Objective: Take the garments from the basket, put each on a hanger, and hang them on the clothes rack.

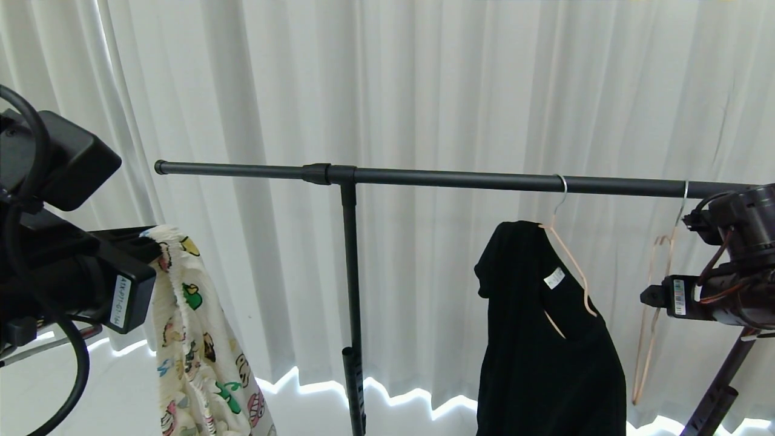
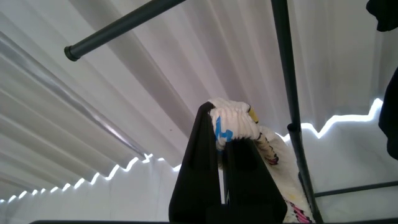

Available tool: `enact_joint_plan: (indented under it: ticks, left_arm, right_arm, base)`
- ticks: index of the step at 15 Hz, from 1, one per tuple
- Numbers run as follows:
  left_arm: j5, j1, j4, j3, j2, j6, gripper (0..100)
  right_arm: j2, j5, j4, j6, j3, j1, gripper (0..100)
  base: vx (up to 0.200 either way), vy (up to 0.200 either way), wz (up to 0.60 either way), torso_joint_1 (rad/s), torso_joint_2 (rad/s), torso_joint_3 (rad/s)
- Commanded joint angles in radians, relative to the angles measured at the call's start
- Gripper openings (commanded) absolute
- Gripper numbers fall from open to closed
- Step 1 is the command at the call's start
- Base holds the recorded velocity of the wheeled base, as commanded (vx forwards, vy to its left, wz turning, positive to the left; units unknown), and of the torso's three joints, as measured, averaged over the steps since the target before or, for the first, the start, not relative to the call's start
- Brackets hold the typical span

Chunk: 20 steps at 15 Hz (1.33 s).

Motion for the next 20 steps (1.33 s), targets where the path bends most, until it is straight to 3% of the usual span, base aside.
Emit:
enact_joint_plan:
  ticks: [1, 5, 9, 12, 14, 20]
  left_arm:
    - [0.000, 0.001, 0.000, -0.001, -0.002, 0.002, 0]
    - [0.000, -0.001, 0.000, -0.002, -0.002, 0.003, 0]
    - [0.000, 0.001, 0.000, -0.007, -0.008, 0.003, 0]
    - [0.008, -0.001, 0.000, -0.008, -0.013, 0.003, 0]
    - [0.012, -0.001, 0.000, -0.008, -0.013, 0.005, 0]
    - [0.012, -0.001, 0.000, -0.010, -0.009, 0.005, 0]
  right_arm:
    - [-0.054, 0.001, -0.002, 0.000, 0.029, -0.010, 100]
    - [-0.078, 0.017, -0.003, 0.000, 0.055, -0.010, 100]
    - [-0.067, 0.147, -0.006, -0.006, 0.069, -0.022, 100]
    - [-0.023, 0.169, -0.040, -0.006, 0.084, -0.056, 100]
    - [-0.008, 0.221, -0.081, -0.006, 0.096, -0.088, 100]
    - [-0.020, 0.233, -0.080, -0.008, 0.096, -0.085, 100]
  base:
    - [0.000, 0.000, 0.00, 0.000, 0.00, 0.000]
    - [0.000, 0.000, 0.00, 0.000, 0.00, 0.000]
    - [0.000, 0.000, 0.00, 0.000, 0.00, 0.000]
    - [0.000, 0.000, 0.00, 0.000, 0.00, 0.000]
    - [0.000, 0.000, 0.00, 0.000, 0.00, 0.000]
    - [0.000, 0.000, 0.00, 0.000, 0.00, 0.000]
